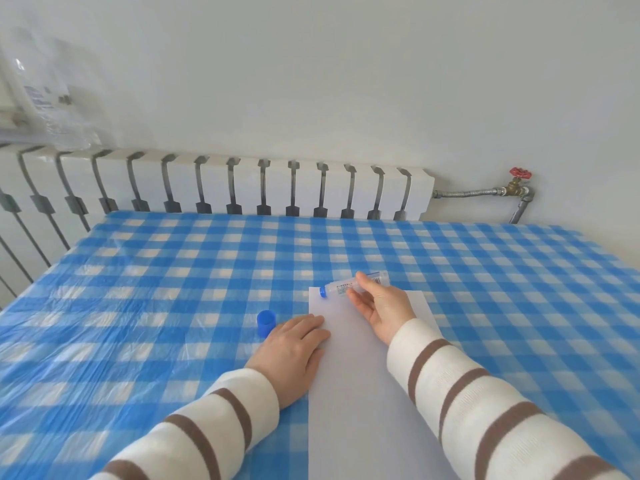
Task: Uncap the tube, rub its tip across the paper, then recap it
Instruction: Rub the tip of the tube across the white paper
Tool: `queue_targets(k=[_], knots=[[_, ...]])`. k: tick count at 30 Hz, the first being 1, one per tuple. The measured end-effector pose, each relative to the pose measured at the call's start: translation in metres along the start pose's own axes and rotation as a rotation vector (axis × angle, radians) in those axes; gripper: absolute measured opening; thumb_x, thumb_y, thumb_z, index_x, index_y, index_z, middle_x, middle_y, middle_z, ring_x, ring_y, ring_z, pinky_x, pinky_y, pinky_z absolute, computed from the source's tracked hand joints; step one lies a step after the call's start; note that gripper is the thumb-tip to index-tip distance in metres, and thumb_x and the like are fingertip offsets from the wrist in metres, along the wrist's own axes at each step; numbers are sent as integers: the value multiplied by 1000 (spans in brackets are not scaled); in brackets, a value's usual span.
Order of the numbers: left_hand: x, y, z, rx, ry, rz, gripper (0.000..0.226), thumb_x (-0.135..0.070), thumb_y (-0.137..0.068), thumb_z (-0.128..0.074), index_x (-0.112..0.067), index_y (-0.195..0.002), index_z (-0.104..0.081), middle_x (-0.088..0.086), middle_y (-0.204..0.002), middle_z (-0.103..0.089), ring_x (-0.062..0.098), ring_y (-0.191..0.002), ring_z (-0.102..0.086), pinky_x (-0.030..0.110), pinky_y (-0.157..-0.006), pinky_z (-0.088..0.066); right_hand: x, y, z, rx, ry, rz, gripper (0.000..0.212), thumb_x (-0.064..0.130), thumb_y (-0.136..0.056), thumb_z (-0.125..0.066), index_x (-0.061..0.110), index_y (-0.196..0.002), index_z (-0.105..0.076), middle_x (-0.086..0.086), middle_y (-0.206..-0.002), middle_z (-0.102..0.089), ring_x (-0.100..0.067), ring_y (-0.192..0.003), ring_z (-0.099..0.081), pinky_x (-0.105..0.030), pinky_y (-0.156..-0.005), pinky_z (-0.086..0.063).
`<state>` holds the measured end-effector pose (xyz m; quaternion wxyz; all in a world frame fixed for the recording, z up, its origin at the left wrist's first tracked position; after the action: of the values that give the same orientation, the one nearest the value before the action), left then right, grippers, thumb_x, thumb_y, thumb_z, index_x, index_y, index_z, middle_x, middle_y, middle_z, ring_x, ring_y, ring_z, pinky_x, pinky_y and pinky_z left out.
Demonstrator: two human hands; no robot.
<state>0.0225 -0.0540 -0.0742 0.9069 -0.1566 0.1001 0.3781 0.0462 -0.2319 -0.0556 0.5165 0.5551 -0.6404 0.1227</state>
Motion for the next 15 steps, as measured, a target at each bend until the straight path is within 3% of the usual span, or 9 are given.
queue_targets(k=[5, 15], knots=[[0, 0, 0, 2, 7, 5, 38, -32, -97, -34, -26, -134, -40, -6, -147, -33, 12, -134, -25, 26, -110, -15, 2, 1, 4, -12, 0, -6, 31, 10, -80, -76, 0, -106, -62, -13, -96, -66, -22, -86, -70, -23, -57, -59], [-1, -1, 1, -2, 15, 3, 38, -31, -97, -35, -25, -134, -41, -7, -146, -33, 11, -134, -25, 26, -111, -16, 13, 3, 25, -69, 29, 27, 26, 17, -80, -77, 7, -99, -62, -11, -97, -65, -18, -77, -72, -24, -60, -59]])
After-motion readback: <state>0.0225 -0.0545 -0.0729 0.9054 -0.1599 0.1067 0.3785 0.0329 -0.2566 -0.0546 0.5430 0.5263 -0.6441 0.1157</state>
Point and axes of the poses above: each hand's wrist, its own y-axis away from the middle knuckle, its own z-axis out of the back of the hand, x = y × z, the point moved 3 cm from there along -y, towards the middle knuckle
